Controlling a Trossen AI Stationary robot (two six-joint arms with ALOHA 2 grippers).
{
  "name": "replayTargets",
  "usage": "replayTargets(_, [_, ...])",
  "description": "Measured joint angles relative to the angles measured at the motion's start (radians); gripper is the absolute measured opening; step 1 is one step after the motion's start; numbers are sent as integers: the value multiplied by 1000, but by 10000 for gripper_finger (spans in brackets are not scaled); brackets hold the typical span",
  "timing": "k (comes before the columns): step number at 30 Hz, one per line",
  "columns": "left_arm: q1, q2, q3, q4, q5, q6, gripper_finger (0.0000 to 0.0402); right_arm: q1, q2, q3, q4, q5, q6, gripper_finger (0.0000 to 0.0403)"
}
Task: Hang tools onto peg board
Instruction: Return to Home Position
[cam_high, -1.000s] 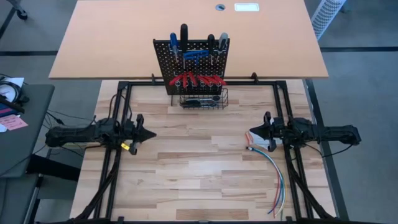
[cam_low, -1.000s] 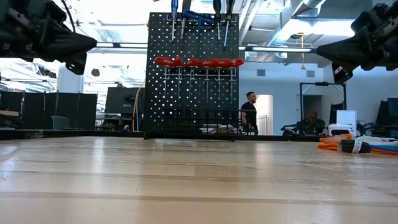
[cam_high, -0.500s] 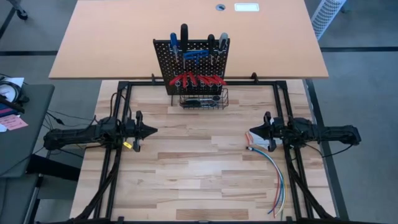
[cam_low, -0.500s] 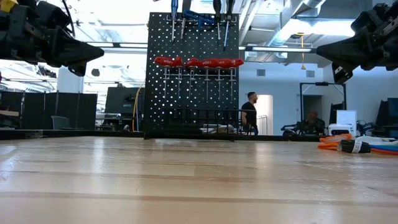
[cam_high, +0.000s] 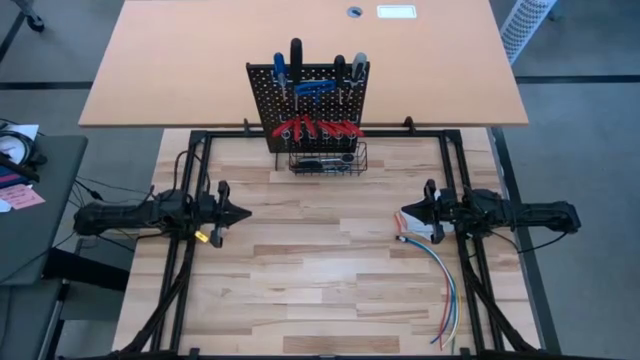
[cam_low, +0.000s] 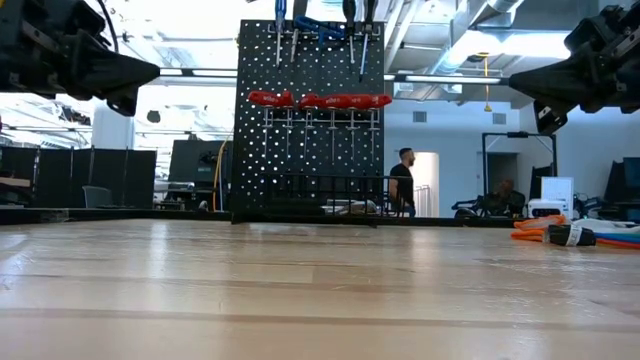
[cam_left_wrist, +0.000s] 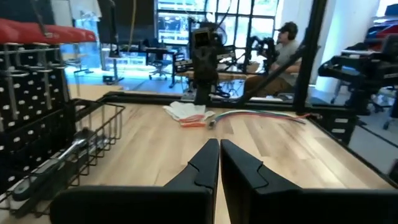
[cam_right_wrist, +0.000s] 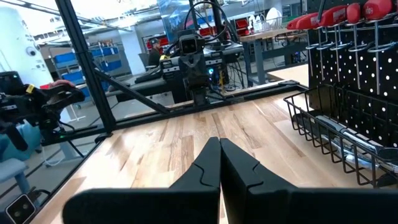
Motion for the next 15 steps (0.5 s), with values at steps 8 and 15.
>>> replayTargets(8, [-53, 4, 0, -8, -10, 0, 12, 0, 0, 0, 0, 0, 0, 5])
replayTargets(15, [-55, 4, 0, -9, -10, 0, 12, 0, 0, 0, 0, 0, 1, 5])
